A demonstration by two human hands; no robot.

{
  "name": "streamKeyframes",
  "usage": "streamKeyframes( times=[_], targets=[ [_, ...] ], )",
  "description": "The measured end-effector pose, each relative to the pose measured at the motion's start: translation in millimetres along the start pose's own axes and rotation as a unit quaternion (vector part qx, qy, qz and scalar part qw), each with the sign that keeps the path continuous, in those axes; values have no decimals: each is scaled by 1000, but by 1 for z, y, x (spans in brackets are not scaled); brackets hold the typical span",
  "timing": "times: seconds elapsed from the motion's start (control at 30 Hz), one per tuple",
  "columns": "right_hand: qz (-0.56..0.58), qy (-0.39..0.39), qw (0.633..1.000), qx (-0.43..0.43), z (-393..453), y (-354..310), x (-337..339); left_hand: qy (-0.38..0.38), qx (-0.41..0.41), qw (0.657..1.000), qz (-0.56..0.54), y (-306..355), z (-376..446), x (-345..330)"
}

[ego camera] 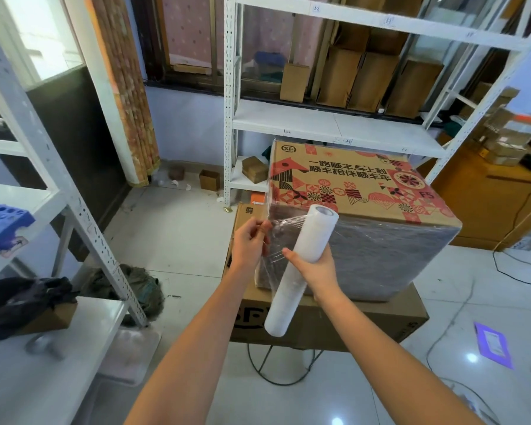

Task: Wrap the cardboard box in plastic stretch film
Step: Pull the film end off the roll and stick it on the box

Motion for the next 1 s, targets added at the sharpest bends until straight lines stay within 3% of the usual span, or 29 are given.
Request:
streamKeyframes(
  times=[0.3,0.5,0.67,0.9,1.0],
  targets=[
    [26,-28,999,19,9,-7,-11,-98,0,992,-75,11,-9,-16],
    [24,-107,993,32,10,-13,-22,-33,-72,996,37,29,-11,-12],
    [21,-137,990,14,15,-10,-23,16,-133,989,68,42,-11,-9],
    [-16,-118,993,-12,23,1,-20,123,-88,984,90,33,-2,-4],
    [-24,-119,993,-11,24,5,-21,136,-60,987,63,30,1,-10]
  ],
)
Point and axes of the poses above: each hand's wrist, its own z-axis towards the middle knuckle, its own x-axis out of the back of the hand, y = z × x, the point moved 7 cm from there along z, towards the middle knuckle, and after that the axes turned 15 degrees about z, right-handed, at the moved point
